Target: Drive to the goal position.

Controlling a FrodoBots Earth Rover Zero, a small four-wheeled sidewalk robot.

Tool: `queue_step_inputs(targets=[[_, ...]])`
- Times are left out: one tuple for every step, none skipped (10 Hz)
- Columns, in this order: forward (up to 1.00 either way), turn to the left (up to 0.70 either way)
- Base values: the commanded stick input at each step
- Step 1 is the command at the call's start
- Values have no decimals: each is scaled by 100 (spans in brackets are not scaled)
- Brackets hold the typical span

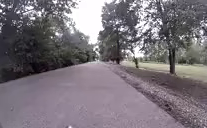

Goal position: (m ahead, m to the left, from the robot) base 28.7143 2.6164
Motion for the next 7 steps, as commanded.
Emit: queue_step_inputs(targets=[[6,1],[6,1],[6,1],[6,1],[6,1],[6,1],[6,1]])
